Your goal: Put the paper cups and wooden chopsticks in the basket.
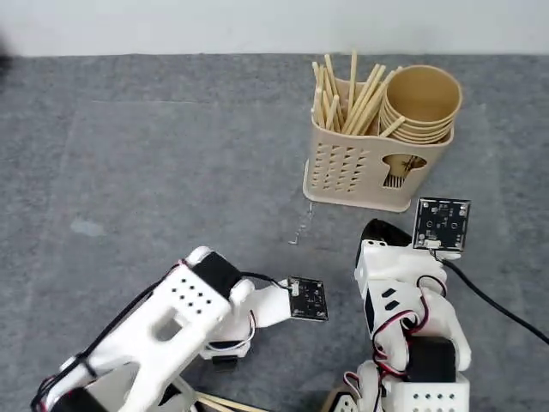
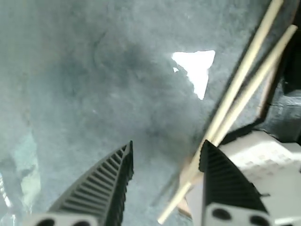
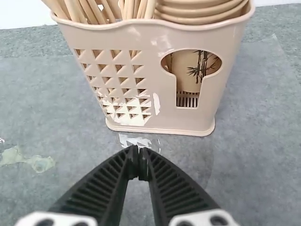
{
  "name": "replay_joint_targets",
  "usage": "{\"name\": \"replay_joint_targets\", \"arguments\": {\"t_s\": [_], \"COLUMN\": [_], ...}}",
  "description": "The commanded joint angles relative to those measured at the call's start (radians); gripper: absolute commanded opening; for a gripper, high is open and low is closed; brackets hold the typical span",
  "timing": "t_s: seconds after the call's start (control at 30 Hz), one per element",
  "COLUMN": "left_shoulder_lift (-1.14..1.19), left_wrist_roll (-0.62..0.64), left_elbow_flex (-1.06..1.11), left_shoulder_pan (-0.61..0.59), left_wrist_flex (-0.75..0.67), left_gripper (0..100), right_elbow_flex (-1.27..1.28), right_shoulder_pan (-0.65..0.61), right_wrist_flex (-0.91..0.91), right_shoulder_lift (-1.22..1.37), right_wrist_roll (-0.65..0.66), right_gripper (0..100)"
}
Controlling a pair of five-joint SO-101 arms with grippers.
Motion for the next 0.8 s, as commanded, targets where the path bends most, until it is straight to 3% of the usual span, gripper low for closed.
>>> {"name": "replay_joint_targets", "arguments": {"t_s": [0.0, 0.33, 0.77], "left_shoulder_lift": [0.012, 0.018, 0.023], "left_wrist_roll": [-0.018, -0.014, -0.012], "left_elbow_flex": [0.050, 0.182, 0.205], "left_shoulder_pan": [0.040, 0.186, 0.196], "left_wrist_flex": [-0.075, -0.180, -0.222], "left_gripper": [22, 22, 22], "right_elbow_flex": [-0.009, -0.009, -0.009], "right_shoulder_pan": [0.012, 0.012, 0.012], "right_wrist_flex": [-0.024, -0.024, -0.024], "right_shoulder_lift": [-0.007, -0.007, -0.005], "right_wrist_roll": [0.011, 0.012, 0.012], "right_gripper": [0.9, 0.9, 0.9]}}
